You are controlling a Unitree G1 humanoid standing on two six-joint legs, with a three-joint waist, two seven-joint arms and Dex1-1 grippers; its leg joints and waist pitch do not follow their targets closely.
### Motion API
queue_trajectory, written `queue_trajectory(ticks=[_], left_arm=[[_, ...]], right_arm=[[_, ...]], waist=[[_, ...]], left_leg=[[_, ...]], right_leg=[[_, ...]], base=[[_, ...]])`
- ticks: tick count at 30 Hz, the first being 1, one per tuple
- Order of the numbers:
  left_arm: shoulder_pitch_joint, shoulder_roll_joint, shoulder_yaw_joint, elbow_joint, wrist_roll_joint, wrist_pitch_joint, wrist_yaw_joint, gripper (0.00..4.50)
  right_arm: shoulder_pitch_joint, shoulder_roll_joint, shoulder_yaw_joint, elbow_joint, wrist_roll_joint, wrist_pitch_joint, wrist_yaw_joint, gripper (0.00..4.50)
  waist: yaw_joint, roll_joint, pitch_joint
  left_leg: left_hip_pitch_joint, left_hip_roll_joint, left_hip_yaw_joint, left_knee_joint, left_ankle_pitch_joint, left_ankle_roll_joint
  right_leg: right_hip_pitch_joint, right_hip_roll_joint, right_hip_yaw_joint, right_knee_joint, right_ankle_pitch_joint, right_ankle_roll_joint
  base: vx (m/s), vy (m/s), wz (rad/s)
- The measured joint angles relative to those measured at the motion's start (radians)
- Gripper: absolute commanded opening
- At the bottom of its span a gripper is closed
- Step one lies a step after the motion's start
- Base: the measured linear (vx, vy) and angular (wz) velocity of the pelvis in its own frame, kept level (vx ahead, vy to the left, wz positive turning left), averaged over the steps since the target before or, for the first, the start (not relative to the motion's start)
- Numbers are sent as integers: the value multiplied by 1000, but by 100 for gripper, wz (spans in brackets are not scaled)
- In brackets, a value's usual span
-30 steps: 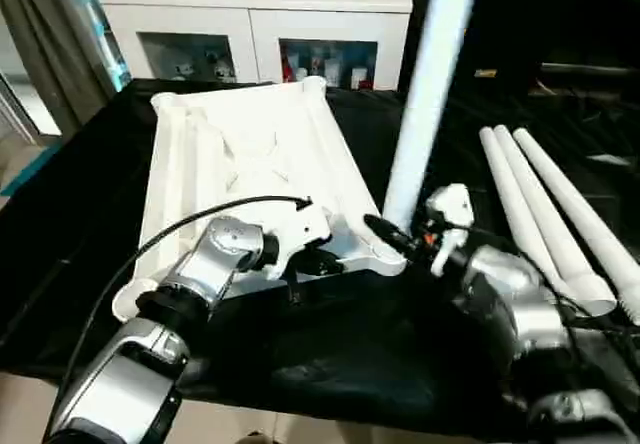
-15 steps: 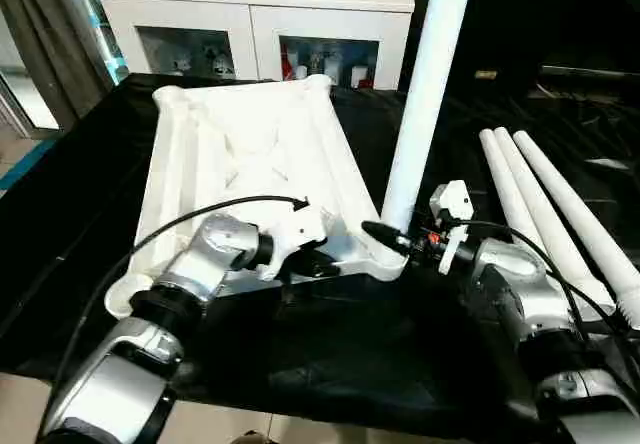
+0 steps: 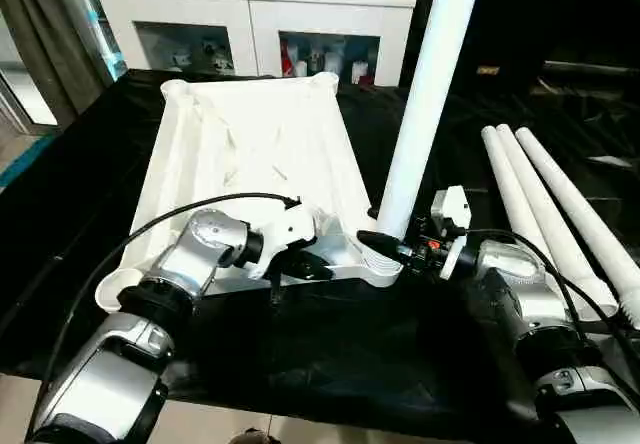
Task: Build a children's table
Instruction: Insert table leg to table base, then rotate leg to tighten
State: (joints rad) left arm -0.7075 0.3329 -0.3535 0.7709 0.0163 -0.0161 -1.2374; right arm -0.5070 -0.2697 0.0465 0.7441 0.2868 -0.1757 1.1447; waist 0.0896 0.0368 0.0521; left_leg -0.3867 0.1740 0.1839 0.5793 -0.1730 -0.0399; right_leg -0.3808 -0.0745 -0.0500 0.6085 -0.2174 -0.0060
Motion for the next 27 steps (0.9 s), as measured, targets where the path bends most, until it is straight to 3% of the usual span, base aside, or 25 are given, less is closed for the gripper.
queue_trajectory(ticks=[13, 20, 27], left_arm=[[-6, -3, 12, 11, -1, 0, -9, 0], [-7, -2, 19, 16, 0, 0, -10, 0], [-73, -51, 25, 97, 23, 9, 132, 0]], right_arm=[[14, 11, -10, -1, 4, -34, -1, 193], [12, 18, -11, 0, 4, -34, -15, 193], [-30, 59, -52, 46, -3, -34, -250, 193]], waist=[[0, 1, 9], [0, -4, 16], [-7, -7, 20]], left_leg=[[4, 0, 6, -9, 0, 0], [16, 0, 14, -26, 0, 0], [16, 0, 15, -26, 0, 0]], right_leg=[[0, -1, 2, -3, 0, 0], [2, -1, 4, -14, 0, 1], [1, -1, 5, -14, 0, -1]], base=[[0, 0, 0], [0, 0, 0], [0, 0, 0]])
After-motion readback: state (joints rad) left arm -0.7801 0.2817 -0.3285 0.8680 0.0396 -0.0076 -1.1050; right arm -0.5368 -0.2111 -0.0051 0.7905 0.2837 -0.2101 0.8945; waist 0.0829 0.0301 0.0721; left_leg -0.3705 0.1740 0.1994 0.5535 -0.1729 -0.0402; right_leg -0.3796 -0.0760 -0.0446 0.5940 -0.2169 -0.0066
